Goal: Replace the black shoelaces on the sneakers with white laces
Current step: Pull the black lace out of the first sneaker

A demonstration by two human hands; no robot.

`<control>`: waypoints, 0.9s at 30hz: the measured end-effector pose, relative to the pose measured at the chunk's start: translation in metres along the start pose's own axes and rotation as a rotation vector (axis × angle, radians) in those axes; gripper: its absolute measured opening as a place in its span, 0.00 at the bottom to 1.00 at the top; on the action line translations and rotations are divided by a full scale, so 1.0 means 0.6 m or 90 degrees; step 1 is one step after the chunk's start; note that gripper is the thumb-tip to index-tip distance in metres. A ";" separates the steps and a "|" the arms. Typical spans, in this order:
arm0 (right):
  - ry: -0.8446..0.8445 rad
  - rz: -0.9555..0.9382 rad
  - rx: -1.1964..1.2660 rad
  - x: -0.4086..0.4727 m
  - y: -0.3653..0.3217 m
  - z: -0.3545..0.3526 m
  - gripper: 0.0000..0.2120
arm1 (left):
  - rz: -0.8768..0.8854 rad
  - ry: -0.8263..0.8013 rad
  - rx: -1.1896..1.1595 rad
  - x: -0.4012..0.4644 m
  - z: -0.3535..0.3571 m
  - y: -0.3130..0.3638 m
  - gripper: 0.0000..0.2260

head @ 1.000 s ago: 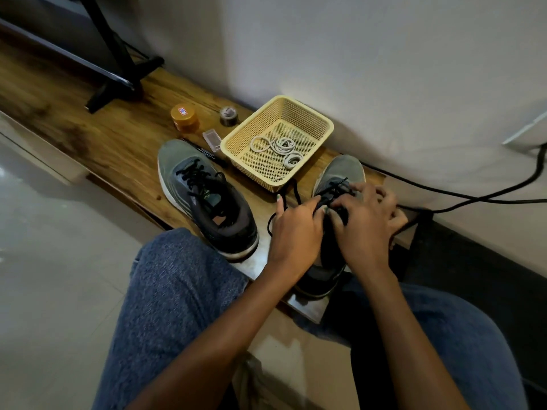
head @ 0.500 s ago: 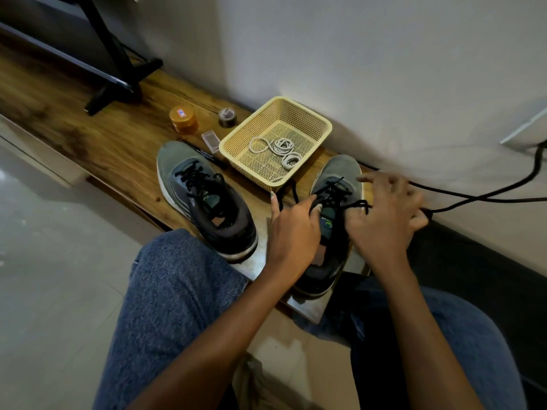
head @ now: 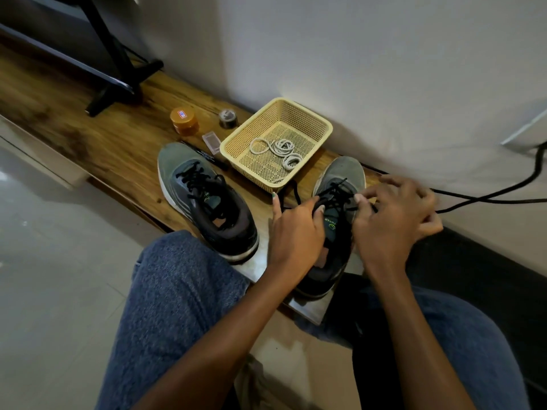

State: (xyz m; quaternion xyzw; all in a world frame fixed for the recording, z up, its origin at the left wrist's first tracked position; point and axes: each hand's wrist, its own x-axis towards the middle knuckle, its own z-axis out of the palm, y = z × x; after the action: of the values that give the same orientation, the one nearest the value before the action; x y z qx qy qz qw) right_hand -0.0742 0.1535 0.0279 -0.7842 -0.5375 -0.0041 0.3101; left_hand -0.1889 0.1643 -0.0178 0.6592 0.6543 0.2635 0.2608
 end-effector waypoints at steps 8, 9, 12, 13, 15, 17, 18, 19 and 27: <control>-0.128 0.026 0.000 0.006 -0.002 -0.009 0.13 | -0.004 0.001 0.004 0.005 0.004 -0.013 0.17; -0.153 -0.008 -0.021 0.005 -0.003 -0.007 0.14 | 0.001 0.004 0.005 0.004 0.002 -0.011 0.17; -0.183 -0.090 -0.073 -0.006 -0.004 0.010 0.10 | 0.016 0.017 0.003 -0.001 -0.004 -0.002 0.17; -0.193 -0.099 -0.078 -0.009 -0.004 0.017 0.09 | 0.019 0.021 0.000 -0.002 -0.006 0.001 0.17; -0.199 -0.109 -0.077 -0.011 -0.003 0.026 0.08 | 0.020 0.024 -0.002 -0.003 -0.010 0.004 0.17; -0.169 -0.114 -0.075 -0.010 -0.003 0.027 0.05 | 0.022 0.020 0.011 -0.004 -0.011 0.006 0.17; -0.144 -0.111 -0.070 -0.008 -0.004 0.024 0.04 | 0.021 0.018 0.016 -0.005 -0.011 0.007 0.17; -0.114 -0.100 -0.062 -0.007 -0.005 0.020 0.03 | 0.019 0.018 0.020 -0.006 -0.011 0.008 0.17; -0.023 0.091 0.015 0.007 0.010 -0.015 0.04 | 0.004 0.019 0.025 -0.006 -0.015 0.012 0.17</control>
State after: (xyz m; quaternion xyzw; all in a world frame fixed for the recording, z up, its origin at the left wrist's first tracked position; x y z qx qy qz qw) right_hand -0.0644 0.1514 0.0340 -0.8168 -0.4857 0.0388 0.3089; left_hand -0.1897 0.1604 -0.0065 0.6624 0.6610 0.2613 0.2369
